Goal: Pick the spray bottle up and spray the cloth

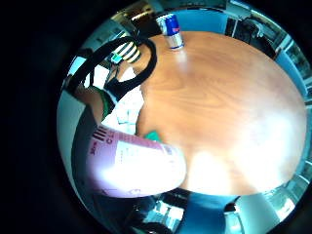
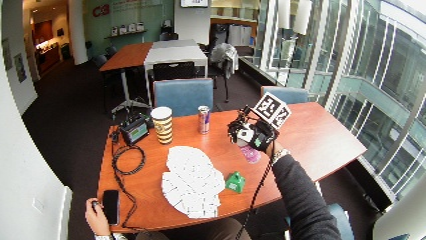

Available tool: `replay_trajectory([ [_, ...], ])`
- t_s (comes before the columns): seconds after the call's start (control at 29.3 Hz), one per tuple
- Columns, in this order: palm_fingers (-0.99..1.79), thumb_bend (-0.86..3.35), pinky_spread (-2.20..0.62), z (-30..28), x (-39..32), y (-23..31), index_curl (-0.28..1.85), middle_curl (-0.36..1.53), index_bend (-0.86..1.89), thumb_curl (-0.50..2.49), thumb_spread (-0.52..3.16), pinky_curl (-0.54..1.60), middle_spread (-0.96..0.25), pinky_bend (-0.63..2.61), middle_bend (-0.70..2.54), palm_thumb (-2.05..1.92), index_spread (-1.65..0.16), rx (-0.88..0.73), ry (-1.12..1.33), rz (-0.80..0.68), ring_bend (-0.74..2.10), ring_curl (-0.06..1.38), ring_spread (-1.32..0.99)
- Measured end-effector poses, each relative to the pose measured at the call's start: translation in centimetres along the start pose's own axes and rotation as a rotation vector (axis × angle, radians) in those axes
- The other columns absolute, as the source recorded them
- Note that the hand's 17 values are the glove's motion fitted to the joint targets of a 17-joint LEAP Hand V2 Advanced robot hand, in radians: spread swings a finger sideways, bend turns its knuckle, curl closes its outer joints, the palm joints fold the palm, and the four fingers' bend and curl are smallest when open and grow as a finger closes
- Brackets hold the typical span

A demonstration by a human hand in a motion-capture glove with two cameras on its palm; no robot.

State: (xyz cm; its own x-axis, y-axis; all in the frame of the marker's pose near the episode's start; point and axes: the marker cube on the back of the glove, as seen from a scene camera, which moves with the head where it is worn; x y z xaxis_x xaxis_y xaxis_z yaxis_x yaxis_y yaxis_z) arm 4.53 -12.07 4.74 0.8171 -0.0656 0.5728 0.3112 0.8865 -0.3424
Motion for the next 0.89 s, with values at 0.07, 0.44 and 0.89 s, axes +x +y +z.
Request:
replay_trajectory([
  [0.07, 1.24, -0.01, -0.06, 0.0, -1.0, -0.2, 0.51, 0.52, 0.17, 0.5, 1.28, 0.34, -0.23, 0.22, 0.55, 0.82, -0.29, -0.036, 0.088, -0.006, 0.46, 0.44, -0.2],
  [0.44, 1.3, -0.01, -0.1, 2.0, -4.3, -1.6, 0.5, 0.53, 0.17, 0.49, 1.3, 0.34, -0.23, 0.21, 0.61, 0.82, -0.29, -0.329, 0.466, 0.045, 0.55, 0.46, -0.19],
  [0.89, 1.31, -0.01, -0.18, 7.9, -1.8, -1.2, 0.51, 0.53, 0.17, 0.5, 1.25, 0.38, -0.22, 0.29, 0.62, 0.83, -0.29, -0.641, 0.706, 0.199, 0.57, 0.46, -0.19],
])
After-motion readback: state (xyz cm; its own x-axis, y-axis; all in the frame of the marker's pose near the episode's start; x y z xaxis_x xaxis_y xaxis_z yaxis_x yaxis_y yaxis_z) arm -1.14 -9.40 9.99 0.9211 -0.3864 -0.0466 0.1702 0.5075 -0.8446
